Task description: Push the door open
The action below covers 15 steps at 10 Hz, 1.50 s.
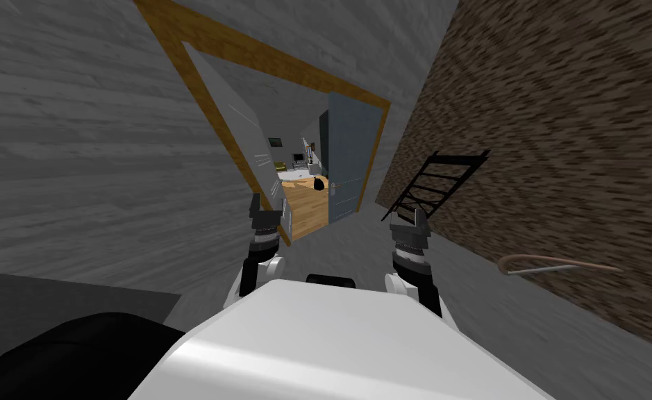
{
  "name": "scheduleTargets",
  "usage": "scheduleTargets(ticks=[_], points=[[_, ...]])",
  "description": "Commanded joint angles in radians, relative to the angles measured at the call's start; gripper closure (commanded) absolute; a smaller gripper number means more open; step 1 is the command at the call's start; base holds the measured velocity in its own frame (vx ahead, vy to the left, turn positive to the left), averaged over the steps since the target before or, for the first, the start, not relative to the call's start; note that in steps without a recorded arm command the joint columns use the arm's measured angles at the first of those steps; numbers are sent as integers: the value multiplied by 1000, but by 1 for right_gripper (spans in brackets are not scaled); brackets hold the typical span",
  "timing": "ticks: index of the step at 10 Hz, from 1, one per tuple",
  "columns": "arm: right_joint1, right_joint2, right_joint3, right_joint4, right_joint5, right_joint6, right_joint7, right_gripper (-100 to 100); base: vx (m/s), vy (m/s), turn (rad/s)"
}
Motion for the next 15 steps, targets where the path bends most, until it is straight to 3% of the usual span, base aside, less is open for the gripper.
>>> scheduleTargets(ticks=[1, 7, 14, 15], points=[[-23, -12, -6, 42, -4, 2, 0, -100, 150, -19, 171], [-90, -45, -24, 162, -15, 7, 1, -100, 41, -48, 137], [-211, -100, -56, 368, -34, 16, 2, -100, 73, -68, 187], [-211, -100, -56, 379, -34, 16, 2, -100, 49, -56, 55]])
